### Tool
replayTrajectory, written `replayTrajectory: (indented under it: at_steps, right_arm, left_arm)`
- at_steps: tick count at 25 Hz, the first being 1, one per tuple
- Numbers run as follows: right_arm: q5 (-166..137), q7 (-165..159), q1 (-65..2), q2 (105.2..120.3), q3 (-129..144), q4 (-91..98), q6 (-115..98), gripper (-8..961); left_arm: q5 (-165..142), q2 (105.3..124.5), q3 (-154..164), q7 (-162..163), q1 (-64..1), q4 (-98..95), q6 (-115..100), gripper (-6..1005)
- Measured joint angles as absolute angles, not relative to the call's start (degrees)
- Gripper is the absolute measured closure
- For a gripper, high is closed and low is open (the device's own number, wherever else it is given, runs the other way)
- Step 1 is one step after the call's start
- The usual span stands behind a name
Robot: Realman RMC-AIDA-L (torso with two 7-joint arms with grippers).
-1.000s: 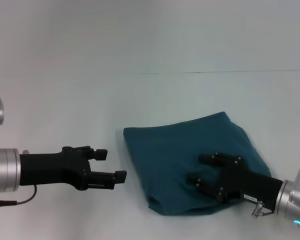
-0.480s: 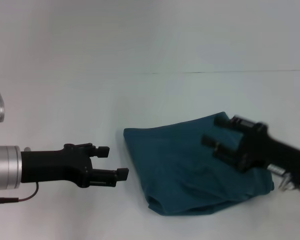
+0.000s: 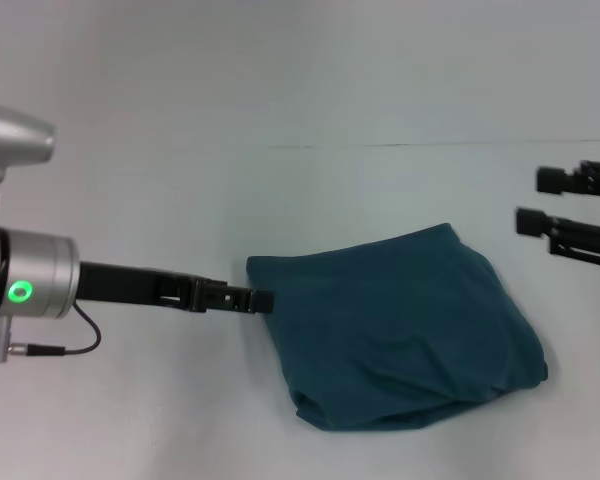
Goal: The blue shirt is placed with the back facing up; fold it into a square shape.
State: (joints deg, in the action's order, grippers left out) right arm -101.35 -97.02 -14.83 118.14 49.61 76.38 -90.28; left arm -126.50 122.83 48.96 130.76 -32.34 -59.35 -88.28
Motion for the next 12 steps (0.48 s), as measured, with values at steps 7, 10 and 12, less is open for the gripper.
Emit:
replayTrajectory:
  at_steps: [7,10,12]
  right_arm:
    - [-113.13,-101.94,-19.12,118.85,42.88,86.97,-99.70,361]
    - [-116.10,-102.04,-20.53,118.53,42.62,87.62,-101.44,361]
    - [-117.65,-102.35,-21.19,118.45,42.40,88.27,-102.05,361]
  left_arm:
    - [-131.25,117.50,48.36,149.51,-44.52,-39.90,-84.96,148]
    - [-130.99,116.86,48.16,152.35,-46.78,-35.29,-83.09,149]
    - [-131.16,117.17,48.57,154.30,-47.50,-34.67,-82.02,150]
